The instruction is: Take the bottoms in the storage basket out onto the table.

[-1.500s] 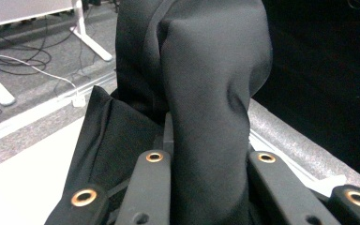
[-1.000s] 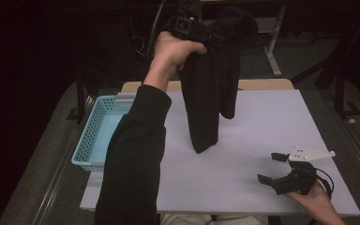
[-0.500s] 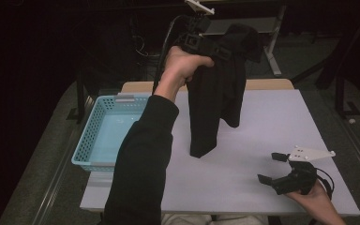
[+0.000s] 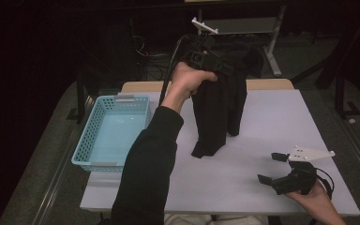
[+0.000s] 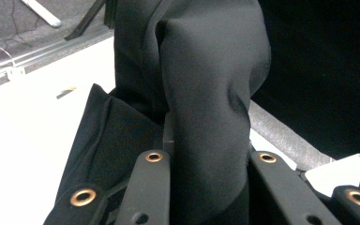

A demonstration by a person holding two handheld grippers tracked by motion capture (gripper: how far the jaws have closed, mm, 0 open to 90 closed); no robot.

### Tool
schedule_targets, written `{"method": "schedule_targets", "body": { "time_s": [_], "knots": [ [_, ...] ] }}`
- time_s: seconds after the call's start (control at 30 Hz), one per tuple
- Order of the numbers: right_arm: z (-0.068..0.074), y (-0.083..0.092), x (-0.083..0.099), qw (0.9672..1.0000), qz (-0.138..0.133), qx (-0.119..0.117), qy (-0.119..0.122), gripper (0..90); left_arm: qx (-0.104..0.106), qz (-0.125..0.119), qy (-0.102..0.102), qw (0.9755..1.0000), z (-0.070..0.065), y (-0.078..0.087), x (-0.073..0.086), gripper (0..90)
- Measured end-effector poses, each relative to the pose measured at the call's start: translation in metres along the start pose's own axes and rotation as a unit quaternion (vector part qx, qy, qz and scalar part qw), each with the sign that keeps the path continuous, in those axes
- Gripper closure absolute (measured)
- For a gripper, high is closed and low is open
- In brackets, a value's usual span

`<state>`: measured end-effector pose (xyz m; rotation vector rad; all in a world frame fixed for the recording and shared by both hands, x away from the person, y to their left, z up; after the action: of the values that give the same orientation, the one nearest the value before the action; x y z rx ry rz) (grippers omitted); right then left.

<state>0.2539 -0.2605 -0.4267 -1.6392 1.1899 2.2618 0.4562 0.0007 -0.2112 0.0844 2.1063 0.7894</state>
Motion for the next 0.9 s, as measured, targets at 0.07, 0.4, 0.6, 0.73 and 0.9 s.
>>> {"method": "schedule_targets", "body": {
  "time_s": [0.07,0.4,0.6,0.73,0.9],
  "knots": [
    [0.000,0.000,0.000,1.0000,0.000,0.001,0.001,0.0,0.004,0.002,-0.001,1.0000,0.000,-0.005,0.003,76.8],
    [0.000,0.000,0.000,1.0000,-0.001,0.001,0.002,0.0,0.016,0.016,0.004,0.9997,0.008,-0.031,0.022,76.7],
    [-0.001,0.000,0.000,1.0000,-0.001,0.001,0.002,0.0,0.015,0.025,0.012,0.9995,0.016,-0.043,0.033,76.6],
    [0.000,0.000,0.000,1.0000,0.001,0.000,0.002,0.0,0.007,0.033,0.020,0.9992,0.026,-0.049,0.043,76.5],
    [0.000,0.000,0.000,1.0000,0.001,-0.001,0.002,0.0,0.001,0.036,0.030,0.9989,0.035,-0.050,0.051,76.5]
  ]
}}
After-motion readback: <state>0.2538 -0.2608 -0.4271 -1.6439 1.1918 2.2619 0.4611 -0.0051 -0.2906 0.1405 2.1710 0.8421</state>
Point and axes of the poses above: each handheld gripper's, and its own axes: y roughly backward along the jaws, x roughly out of its underside, z roughly to its left, the point moved 2 cm from there along -y, roughly forward along the jaws, and after that the axes turned 4 degrees about y, right-handed, at the moved point
